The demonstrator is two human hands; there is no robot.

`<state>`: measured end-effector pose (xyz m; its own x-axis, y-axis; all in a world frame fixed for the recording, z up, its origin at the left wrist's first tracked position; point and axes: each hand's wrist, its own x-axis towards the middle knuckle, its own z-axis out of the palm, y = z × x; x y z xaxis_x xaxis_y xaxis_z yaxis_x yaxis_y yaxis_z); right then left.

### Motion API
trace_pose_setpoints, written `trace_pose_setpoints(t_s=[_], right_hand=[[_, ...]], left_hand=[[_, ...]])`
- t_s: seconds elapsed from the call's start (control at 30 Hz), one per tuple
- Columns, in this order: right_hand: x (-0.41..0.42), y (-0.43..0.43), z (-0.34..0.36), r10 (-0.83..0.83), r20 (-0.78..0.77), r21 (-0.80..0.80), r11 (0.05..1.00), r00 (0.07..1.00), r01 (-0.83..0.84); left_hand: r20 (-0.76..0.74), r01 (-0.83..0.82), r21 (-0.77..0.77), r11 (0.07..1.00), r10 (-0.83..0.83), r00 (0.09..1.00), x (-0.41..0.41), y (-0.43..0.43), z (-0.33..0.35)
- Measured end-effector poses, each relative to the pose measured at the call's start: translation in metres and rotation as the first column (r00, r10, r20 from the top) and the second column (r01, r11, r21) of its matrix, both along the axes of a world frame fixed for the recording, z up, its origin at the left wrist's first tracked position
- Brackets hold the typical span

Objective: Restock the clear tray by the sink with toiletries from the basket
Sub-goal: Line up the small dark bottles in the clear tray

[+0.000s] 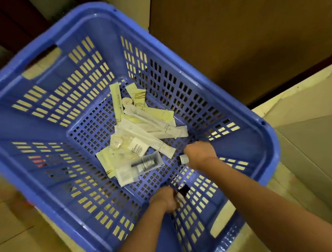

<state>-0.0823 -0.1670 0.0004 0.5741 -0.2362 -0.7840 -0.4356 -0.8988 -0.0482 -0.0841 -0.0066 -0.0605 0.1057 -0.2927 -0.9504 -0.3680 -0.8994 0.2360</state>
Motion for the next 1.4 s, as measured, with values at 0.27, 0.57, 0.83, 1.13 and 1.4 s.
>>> trace_pose_setpoints(t_s=[0.27,0.57,0.83,1.13,1.4], right_hand=[[-0.006,-0.006,0.076,-0.533,0.366,0.437,0.822,0.762,0.365],[-0.029,-0.004,0.195,-0.99,-0.043,0.938,0.007,0.136,0.345],[-0.045,0.008,0.294,-0.997,-0.025,0.998,-0.028,-0.069,0.052],[-0.107,0.009,0.37,-0.965,0.124,0.992,0.129,-0.23,-0.007],[-0.17,0.012,0.408,-0.918,0.103,0.988,0.138,-0.383,-0.063]], left_hand=[[-0.187,-0.566,-0.22,0.794,0.535,0.824,0.044,-0.012,0.082],[-0.386,-0.734,-0.536,0.417,0.652,0.652,0.091,-0.026,0.23],[-0.446,-0.641,-0.722,0.259,0.534,0.718,0.074,-0.039,0.346],[-0.564,-0.64,-0.749,0.171,0.342,0.751,0.038,-0.07,0.423],[-0.612,-0.615,-0.74,0.272,0.107,0.784,-0.016,-0.092,0.463]])
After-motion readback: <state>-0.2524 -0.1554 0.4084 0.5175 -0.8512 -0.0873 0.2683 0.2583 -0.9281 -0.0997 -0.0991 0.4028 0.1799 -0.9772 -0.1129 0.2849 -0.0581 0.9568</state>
